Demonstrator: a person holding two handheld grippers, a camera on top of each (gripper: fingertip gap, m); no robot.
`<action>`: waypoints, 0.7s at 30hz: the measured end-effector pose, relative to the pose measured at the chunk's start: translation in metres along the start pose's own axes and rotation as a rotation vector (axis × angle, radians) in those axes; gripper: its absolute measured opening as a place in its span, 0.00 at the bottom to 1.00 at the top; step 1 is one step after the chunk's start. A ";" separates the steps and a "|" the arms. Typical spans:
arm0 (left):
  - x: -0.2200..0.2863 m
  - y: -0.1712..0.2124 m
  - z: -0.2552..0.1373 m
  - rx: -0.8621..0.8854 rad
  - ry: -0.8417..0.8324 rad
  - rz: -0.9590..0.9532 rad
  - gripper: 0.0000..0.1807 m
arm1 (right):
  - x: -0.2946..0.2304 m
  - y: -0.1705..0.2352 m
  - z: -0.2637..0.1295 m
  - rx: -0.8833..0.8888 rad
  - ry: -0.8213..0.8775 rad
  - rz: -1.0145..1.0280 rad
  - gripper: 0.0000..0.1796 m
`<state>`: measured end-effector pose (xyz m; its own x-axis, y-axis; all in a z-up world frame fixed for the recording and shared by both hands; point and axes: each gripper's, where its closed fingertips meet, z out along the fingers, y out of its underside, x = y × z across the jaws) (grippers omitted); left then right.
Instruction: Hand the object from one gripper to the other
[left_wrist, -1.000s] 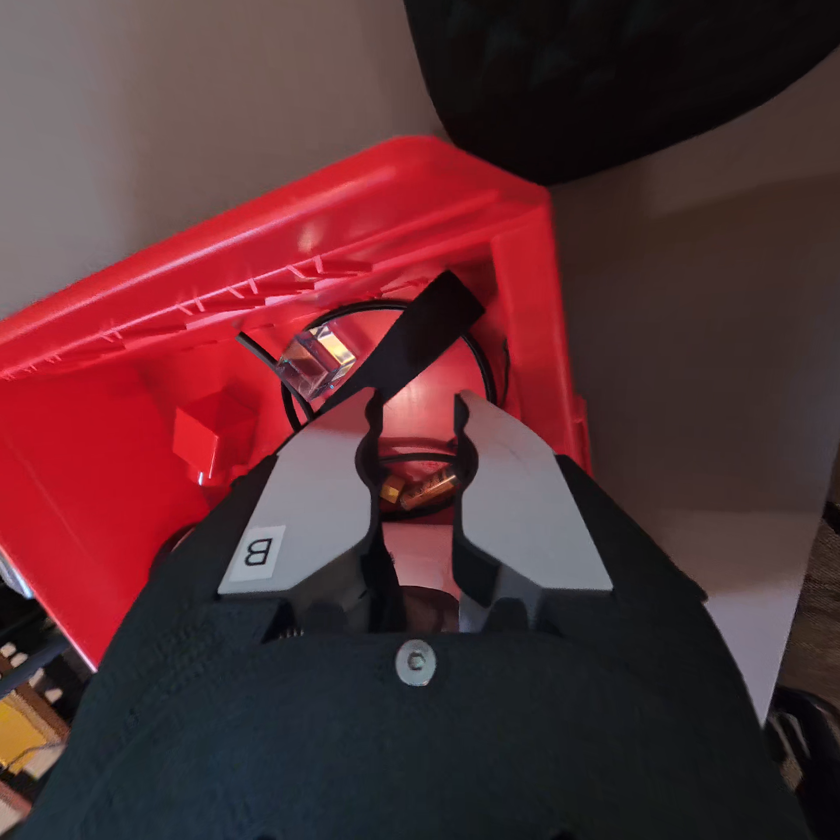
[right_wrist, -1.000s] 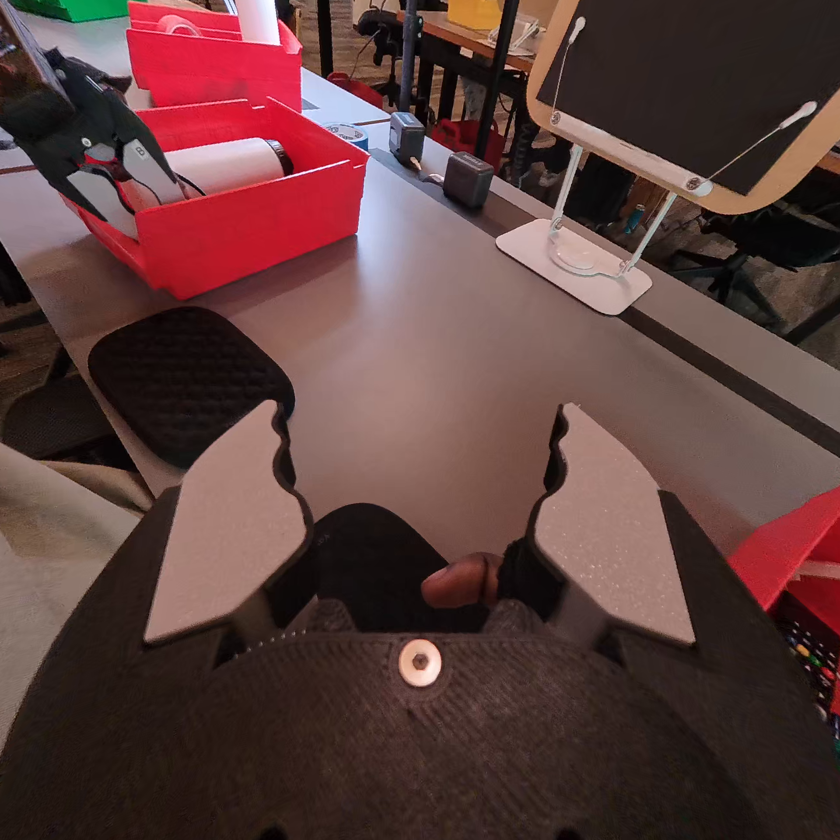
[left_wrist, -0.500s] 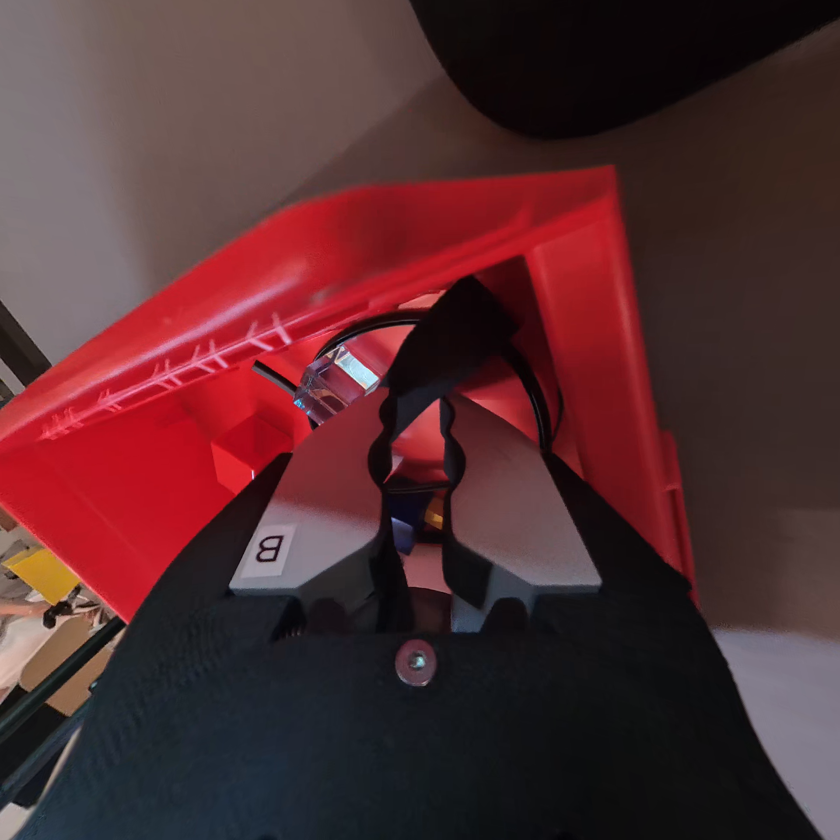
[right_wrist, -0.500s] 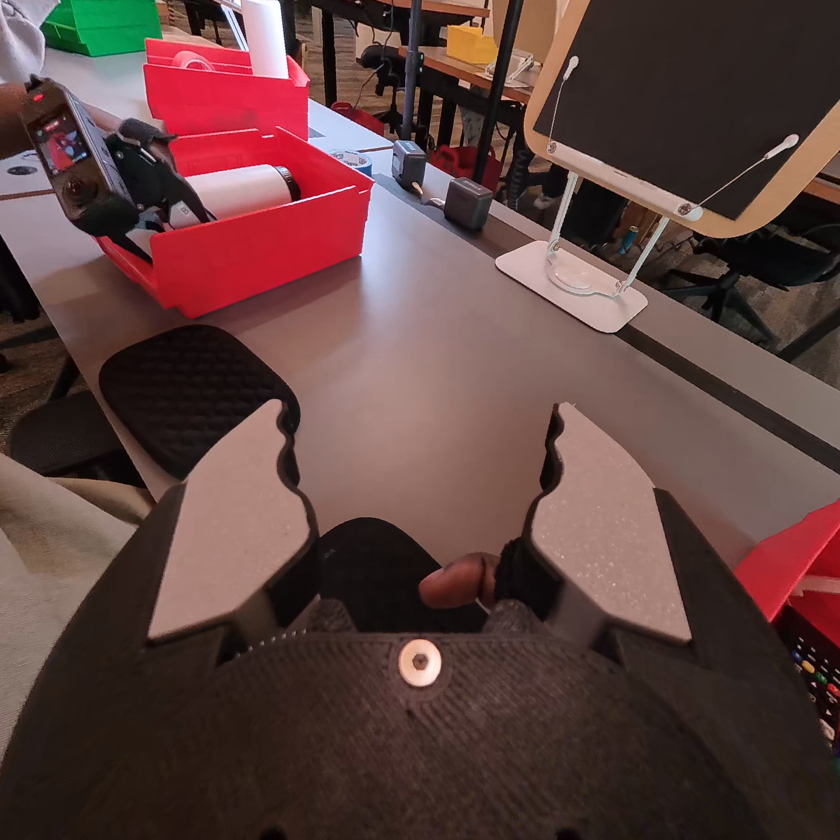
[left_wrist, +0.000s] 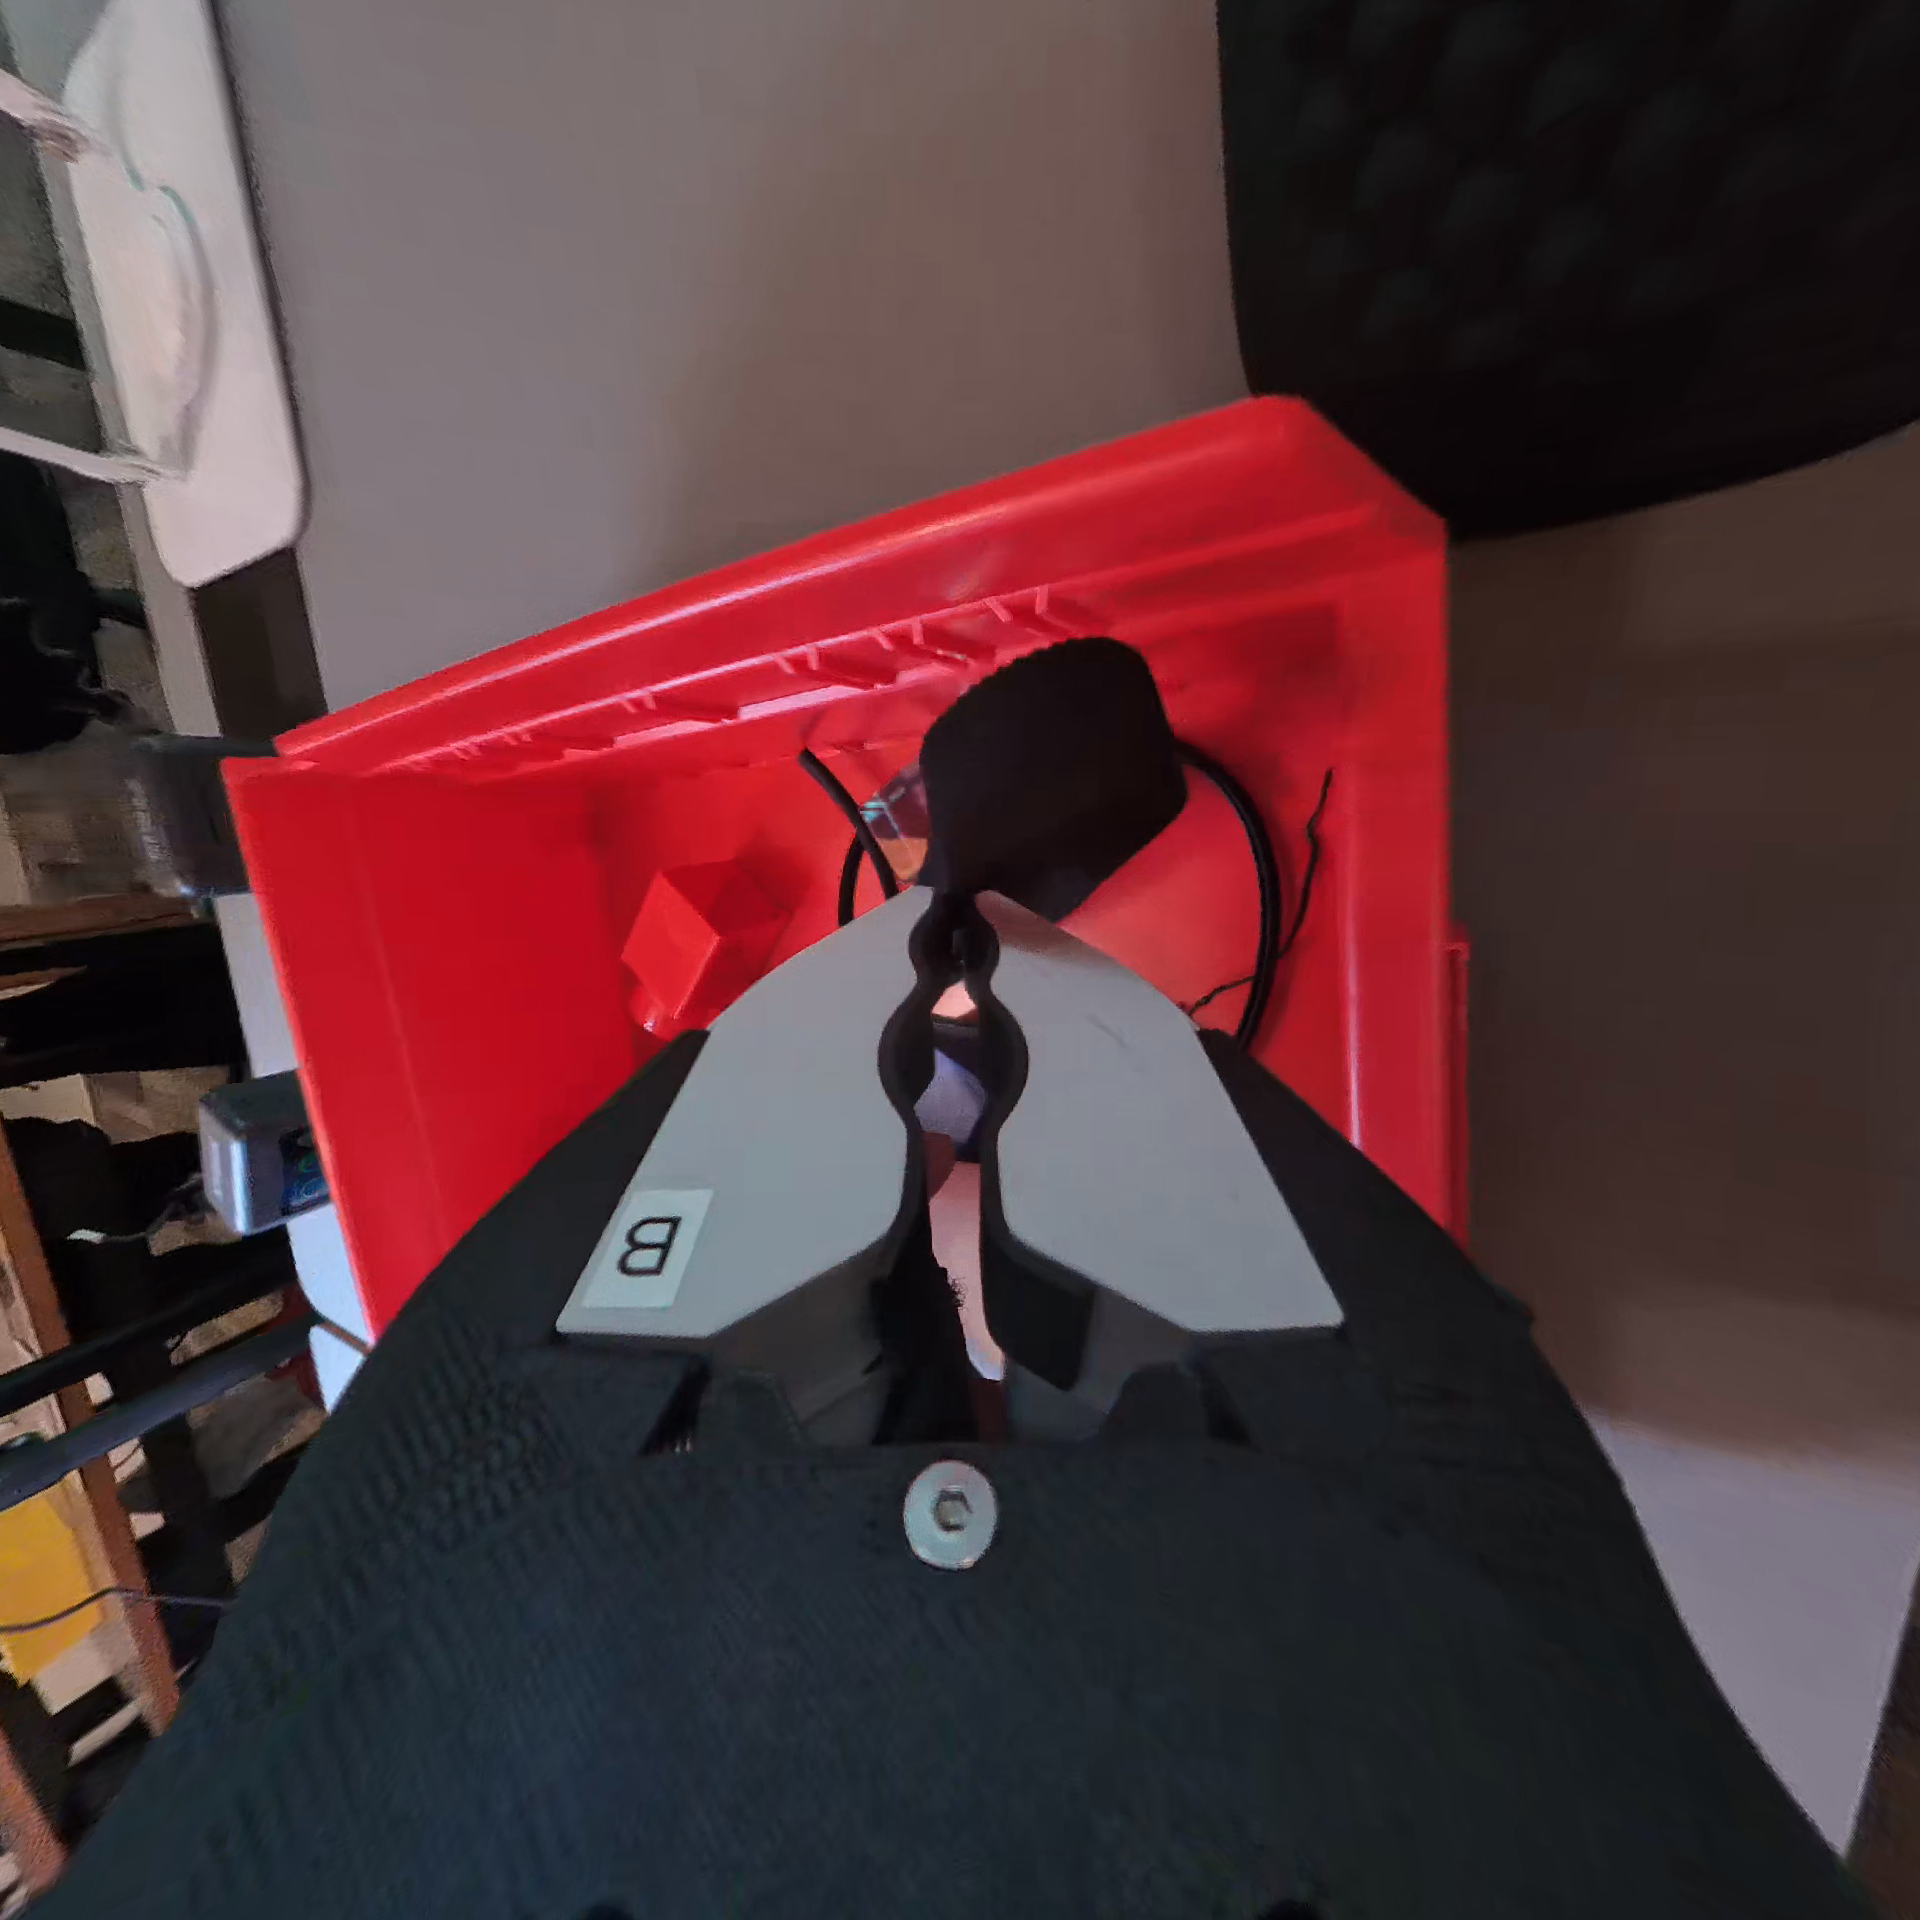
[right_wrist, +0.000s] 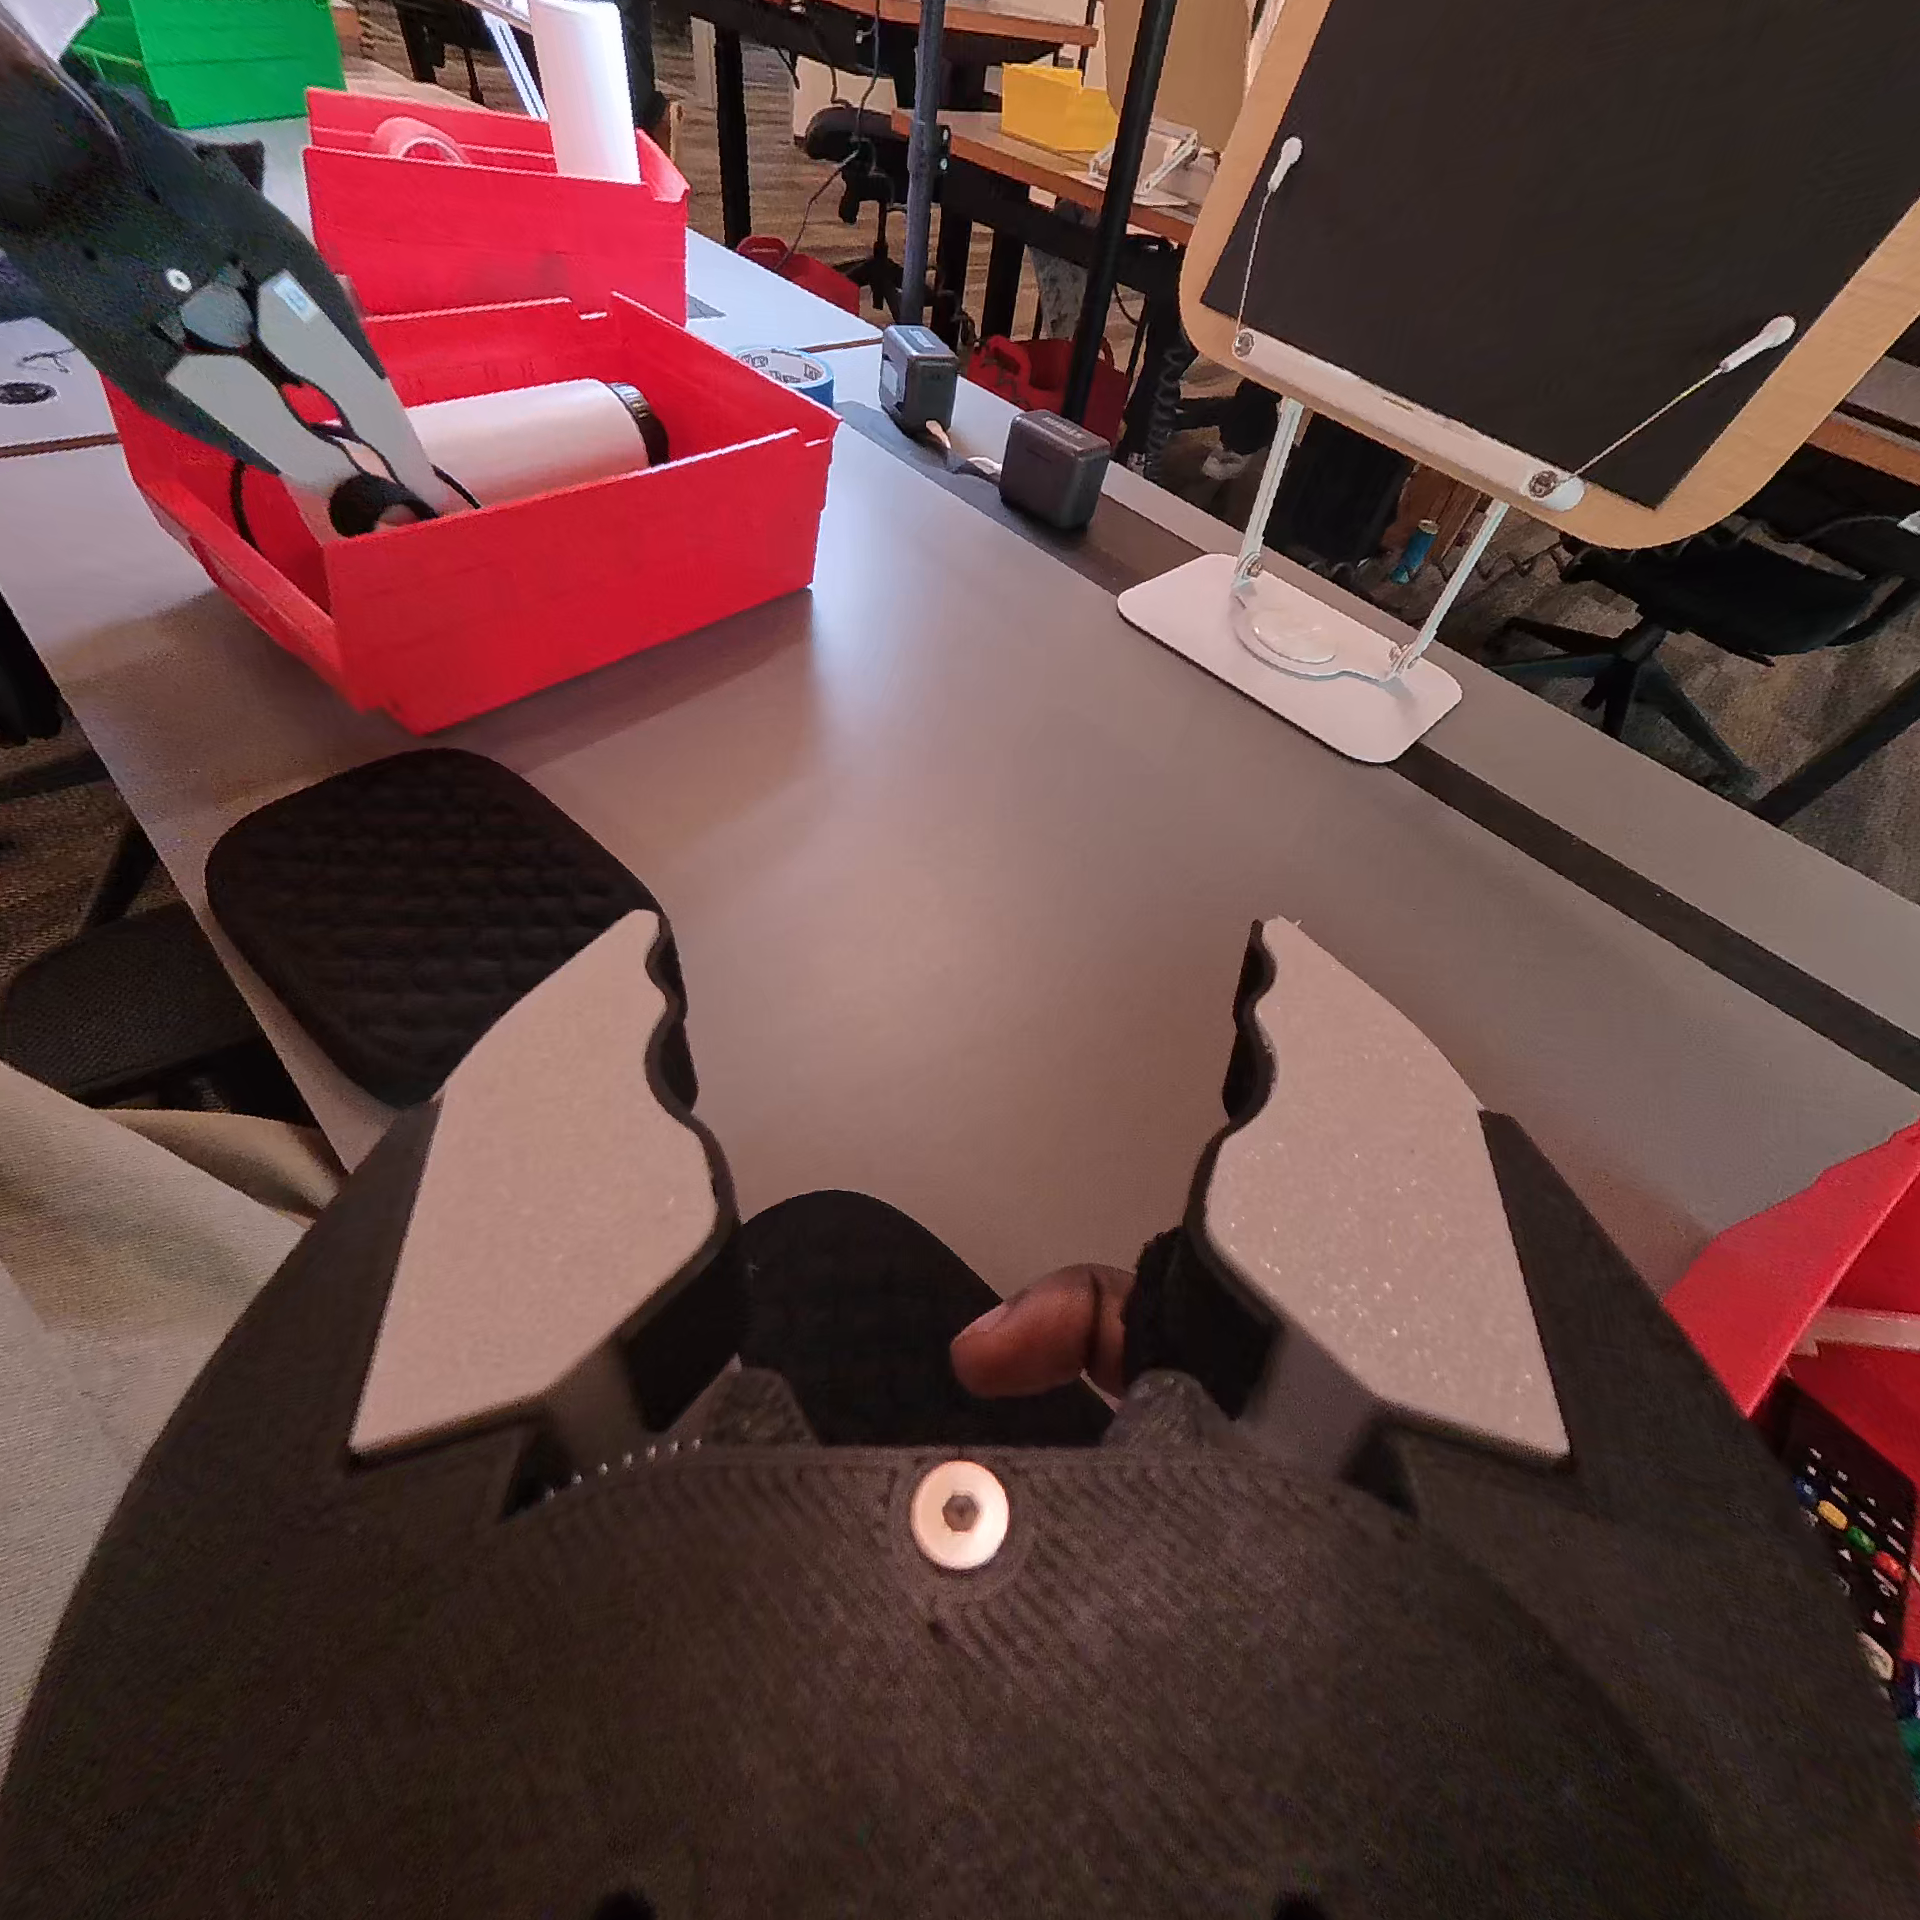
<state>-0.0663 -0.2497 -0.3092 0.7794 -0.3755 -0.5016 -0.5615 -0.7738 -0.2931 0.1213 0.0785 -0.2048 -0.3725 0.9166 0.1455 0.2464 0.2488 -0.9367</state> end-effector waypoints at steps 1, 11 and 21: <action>-0.002 -0.004 -0.006 0.031 -0.016 -0.014 0.01 | 0.000 -0.001 0.000 0.007 -0.002 0.002 0.56; -0.097 -0.044 -0.118 0.455 -0.428 -0.444 0.01 | -0.012 -0.012 -0.003 0.074 -0.072 0.000 0.55; -0.106 -0.174 -0.185 1.021 -0.337 -0.482 0.01 | -0.034 -0.043 -0.026 0.290 -0.164 -0.081 0.37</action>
<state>0.0004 -0.1696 -0.0543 0.9450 0.1160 -0.3059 -0.3108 0.0261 -0.9501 0.1463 0.0449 -0.1618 -0.5248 0.8294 0.1917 -0.0458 0.1974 -0.9793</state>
